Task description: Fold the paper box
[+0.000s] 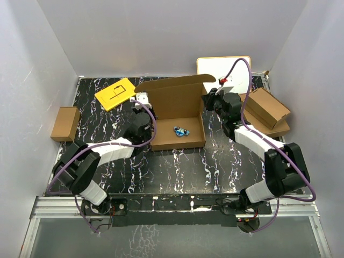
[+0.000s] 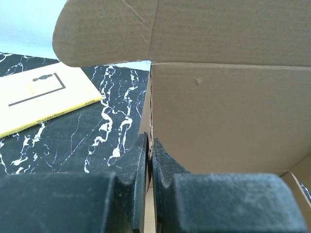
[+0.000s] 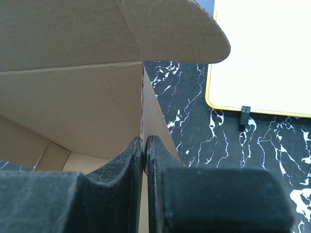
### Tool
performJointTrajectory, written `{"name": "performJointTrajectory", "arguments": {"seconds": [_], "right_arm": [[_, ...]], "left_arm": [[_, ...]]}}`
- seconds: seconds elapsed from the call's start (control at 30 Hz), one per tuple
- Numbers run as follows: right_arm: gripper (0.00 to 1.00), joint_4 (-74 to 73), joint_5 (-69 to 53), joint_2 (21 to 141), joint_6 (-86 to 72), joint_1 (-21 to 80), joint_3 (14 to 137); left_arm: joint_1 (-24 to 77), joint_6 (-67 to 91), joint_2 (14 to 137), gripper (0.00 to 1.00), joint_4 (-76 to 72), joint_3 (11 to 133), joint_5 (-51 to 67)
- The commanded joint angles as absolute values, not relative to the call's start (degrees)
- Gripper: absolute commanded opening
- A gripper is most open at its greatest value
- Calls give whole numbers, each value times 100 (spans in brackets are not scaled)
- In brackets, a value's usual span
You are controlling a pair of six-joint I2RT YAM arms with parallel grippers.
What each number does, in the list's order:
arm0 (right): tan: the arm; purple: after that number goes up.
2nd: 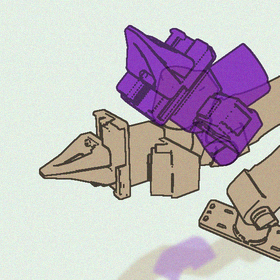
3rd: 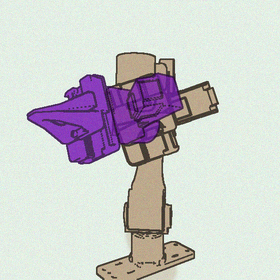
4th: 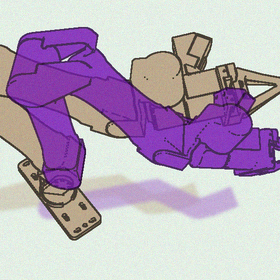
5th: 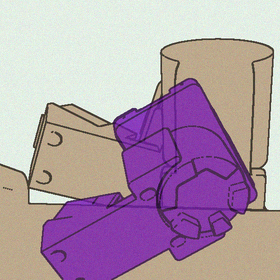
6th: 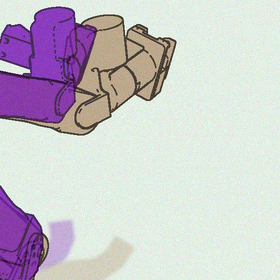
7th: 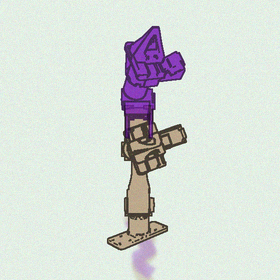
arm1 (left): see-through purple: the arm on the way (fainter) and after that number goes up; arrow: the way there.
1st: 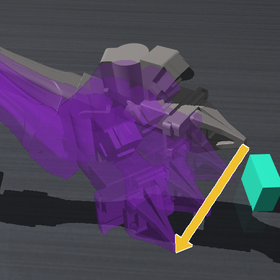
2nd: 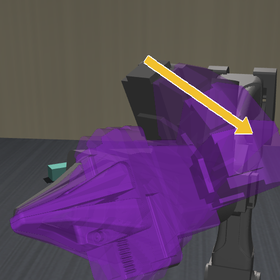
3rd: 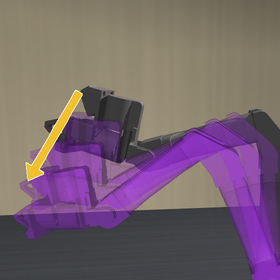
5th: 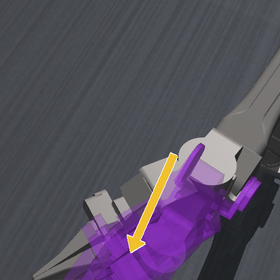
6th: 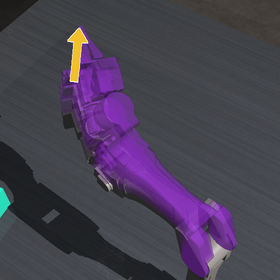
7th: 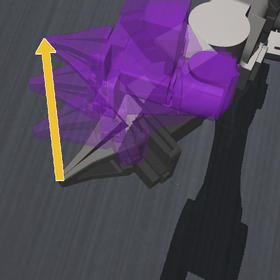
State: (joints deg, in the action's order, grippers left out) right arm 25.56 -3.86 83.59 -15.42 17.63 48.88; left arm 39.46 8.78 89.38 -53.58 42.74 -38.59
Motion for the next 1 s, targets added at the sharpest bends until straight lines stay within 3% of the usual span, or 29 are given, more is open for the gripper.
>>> {"name": "performJointTrajectory", "arguments": {"seconds": [0.0,0.97], "right_arm": [[11,2552,-875,8147,-2076,2170,5056],[13,2073,-1085,7249,-1729,2414,3896]], "left_arm": [[4331,1217,8749,0,-5213,4111,-3006],[4646,1234,8227,0,-5282,3390,-3012]]}}
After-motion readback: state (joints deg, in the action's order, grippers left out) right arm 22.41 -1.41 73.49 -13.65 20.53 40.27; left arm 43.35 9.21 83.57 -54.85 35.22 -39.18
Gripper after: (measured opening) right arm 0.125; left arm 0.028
